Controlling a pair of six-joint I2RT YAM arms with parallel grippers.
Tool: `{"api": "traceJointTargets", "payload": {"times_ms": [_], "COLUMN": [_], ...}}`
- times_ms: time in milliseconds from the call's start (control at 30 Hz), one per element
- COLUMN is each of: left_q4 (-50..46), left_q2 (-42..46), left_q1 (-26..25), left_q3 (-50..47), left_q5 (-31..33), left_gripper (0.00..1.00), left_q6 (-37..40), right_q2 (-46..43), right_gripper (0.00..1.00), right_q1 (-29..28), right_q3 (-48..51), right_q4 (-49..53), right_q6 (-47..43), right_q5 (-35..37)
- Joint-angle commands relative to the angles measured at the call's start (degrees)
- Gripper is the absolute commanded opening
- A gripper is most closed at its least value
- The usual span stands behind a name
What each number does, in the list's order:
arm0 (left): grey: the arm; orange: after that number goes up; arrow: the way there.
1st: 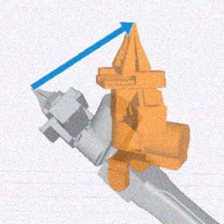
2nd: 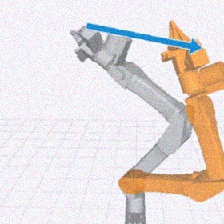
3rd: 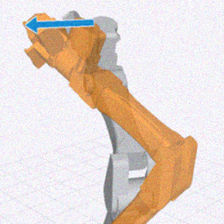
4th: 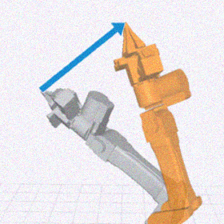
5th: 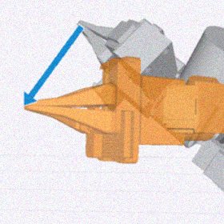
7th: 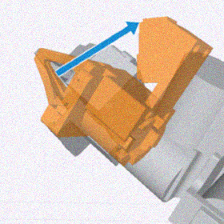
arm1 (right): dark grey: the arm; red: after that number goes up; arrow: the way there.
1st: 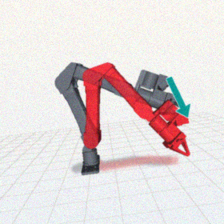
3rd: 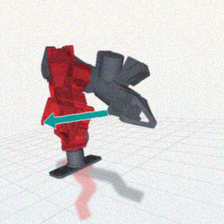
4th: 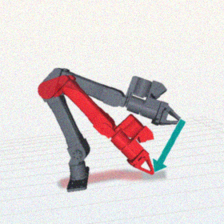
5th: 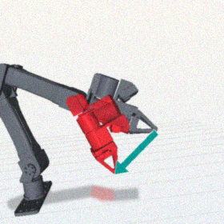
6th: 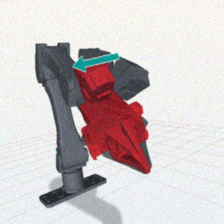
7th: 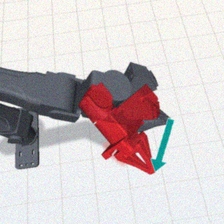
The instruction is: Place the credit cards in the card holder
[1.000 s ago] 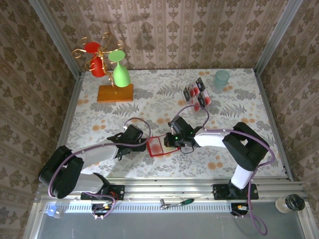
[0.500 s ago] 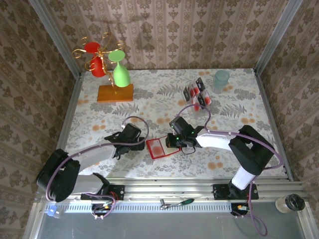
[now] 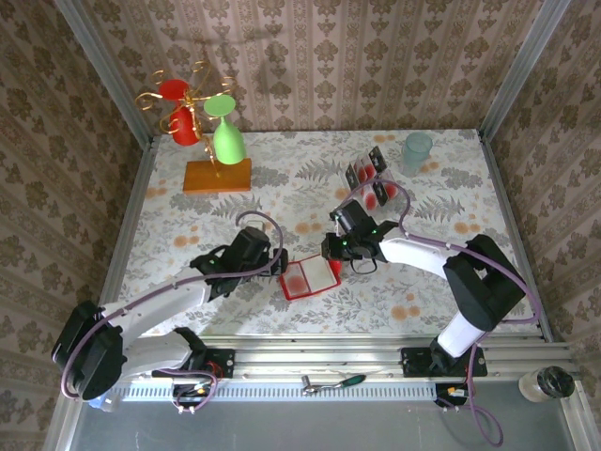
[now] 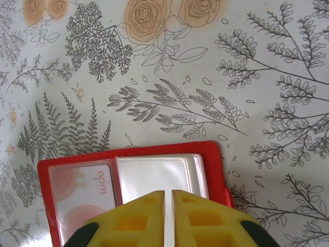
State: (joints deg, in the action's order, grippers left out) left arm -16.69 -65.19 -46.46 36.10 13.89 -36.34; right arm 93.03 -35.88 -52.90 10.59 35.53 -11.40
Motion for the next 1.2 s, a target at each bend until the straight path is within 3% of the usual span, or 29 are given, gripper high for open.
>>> {"api": "traceJointTargets", "payload": {"times_ms": [0,200,367,667,900,1167], "left_q4": [-1.1,-0.5,-0.4,-1.2,-1.5,-1.1], "left_q2": [-0.6,-1.6,-2.5,-3.6,-3.6,-4.5], "left_q1": [-1.1,-1.1,-1.2,-1.0,-1.0,-0.7], "left_q3": [0.7,0.2,1.6,4.6,4.9,5.7], "left_q5": [2.1,2.6,2.6,2.2,1.9,1.0], "left_gripper": [1.00,1.00,1.00,1.00,1.00,1.00], "left_q6": [-3.1,-3.8,-3.1,-1.4,-0.9,-0.4], "right_q2": [-3.9,-6.0,-3.2,1.4,1.6,-4.2], "right_gripper": [0.19,0.37,0.39,0.30,0.00,0.00], "right_q1": [0.2,1.7,1.9,2.1,3.1,4.3], "right_q3": [-1.8,-0.4,0.4,0.3,1.5,8.9], "right_q4": [5.1,7.6,7.3,5.0,4.3,0.9], "right_q6": [-3.9,-5.4,-5.9,-4.4,-2.9,3.9], "right_q5": [-0.6,1.9,2.5,1.1,1.9,5.7]}}
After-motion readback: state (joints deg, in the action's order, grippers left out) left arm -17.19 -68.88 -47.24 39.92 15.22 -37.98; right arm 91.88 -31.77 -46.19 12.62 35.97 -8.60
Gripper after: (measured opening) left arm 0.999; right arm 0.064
